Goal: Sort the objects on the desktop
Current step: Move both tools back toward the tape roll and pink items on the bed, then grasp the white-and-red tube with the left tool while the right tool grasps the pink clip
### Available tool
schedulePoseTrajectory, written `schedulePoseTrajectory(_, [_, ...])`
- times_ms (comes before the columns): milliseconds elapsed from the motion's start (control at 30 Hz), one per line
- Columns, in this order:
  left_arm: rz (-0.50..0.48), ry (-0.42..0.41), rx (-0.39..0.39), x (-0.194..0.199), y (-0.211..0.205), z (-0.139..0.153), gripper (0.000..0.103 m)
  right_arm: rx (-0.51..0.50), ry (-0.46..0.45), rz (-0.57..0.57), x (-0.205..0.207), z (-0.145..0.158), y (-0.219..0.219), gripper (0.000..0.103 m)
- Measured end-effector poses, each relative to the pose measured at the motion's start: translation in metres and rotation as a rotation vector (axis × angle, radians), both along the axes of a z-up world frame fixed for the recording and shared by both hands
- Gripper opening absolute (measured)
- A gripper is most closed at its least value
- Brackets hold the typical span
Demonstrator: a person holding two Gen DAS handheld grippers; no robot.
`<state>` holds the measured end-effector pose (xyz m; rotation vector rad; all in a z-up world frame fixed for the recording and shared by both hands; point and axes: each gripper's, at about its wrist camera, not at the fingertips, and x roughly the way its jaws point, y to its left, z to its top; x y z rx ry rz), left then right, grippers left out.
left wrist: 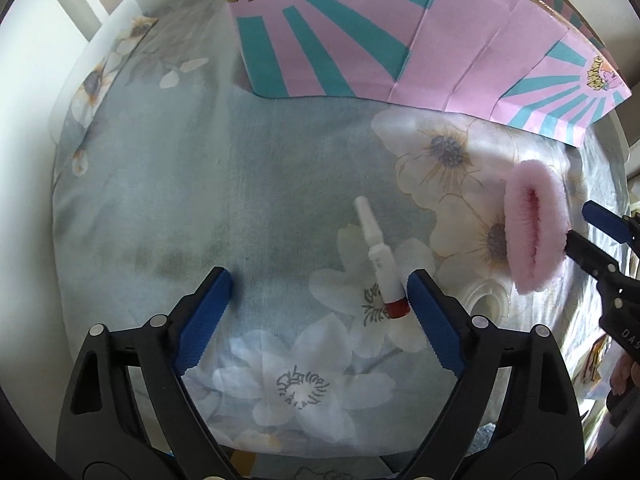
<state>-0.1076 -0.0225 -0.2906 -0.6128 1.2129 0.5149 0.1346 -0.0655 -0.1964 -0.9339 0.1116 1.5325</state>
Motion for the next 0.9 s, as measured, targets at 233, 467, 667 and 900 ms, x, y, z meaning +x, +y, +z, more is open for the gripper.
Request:
schedulePoseTrajectory(233, [-0.004,0.006,0.014,0.001,-0.004,0.001,0.083,0.015,0.017,0.002,0.005,0.006,-0.001,0.048])
schedulePoseTrajectory(467, [-0.010,0.000,0.033,0.001,-0.011,0.004,0.076,0.000,-0.038,0.017,-0.007,-0.007,0.007,0.047])
schedulePoseTrajectory(667, [-0.023,-0.012,0.041,0.001,-0.018,0.008,0.065,-0.023,-0.070,0.029,-0.011,-0.018,0.011,0.031])
schedulePoseTrajectory(900, [-0.078,-0.011,0.066,0.006,-0.034,0.016,0.031,-0.011,-0.104,0.036,-0.016,-0.019,0.009,0.025])
